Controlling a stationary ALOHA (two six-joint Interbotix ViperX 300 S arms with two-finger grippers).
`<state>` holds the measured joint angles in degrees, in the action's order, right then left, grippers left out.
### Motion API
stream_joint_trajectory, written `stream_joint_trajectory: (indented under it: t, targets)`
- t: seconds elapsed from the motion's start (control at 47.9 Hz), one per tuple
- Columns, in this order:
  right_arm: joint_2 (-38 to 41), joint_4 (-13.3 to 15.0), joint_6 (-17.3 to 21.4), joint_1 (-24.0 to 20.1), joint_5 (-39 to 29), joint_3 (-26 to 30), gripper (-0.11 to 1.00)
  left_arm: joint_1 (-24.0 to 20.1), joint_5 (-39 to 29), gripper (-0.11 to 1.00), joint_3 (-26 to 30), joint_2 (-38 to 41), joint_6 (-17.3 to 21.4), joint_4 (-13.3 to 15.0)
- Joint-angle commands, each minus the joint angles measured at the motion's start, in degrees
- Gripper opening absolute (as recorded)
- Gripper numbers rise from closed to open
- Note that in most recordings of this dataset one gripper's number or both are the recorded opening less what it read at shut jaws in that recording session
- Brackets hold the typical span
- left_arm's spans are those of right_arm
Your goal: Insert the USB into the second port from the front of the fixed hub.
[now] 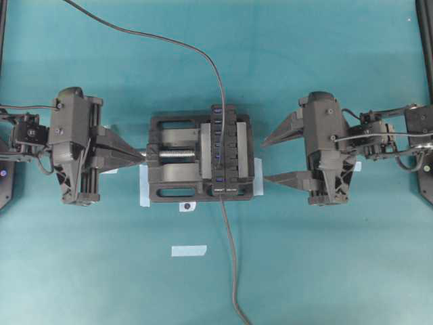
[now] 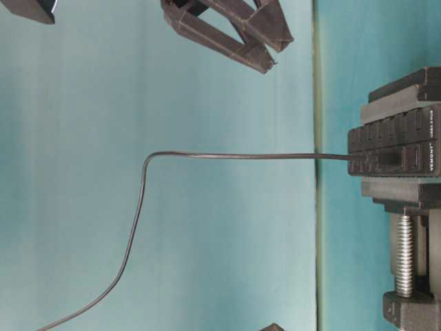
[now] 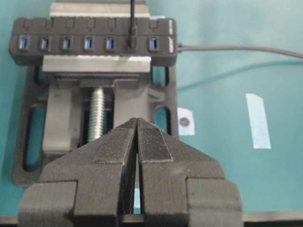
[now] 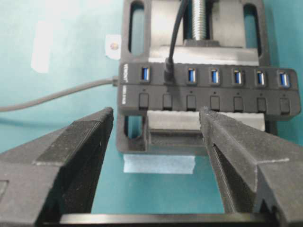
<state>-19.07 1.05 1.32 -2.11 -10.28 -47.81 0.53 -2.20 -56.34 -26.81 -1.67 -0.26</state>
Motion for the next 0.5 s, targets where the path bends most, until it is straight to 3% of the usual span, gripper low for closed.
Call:
stream_joint_trajectory:
  t: [0.0, 0.48]
  targets:
    - [-1.0, -0.2, 0.5, -0.4, 0.5, 0.4, 0.82, 0.0, 0.5, 0.0, 1.3, -0.3, -0.1, 0.0]
    - [-1.3, -0.3, 0.5, -0.4, 0.5, -0.1, 0.82, 0.0, 0.5, 0.0, 1.3, -0.3, -0.1, 0.0]
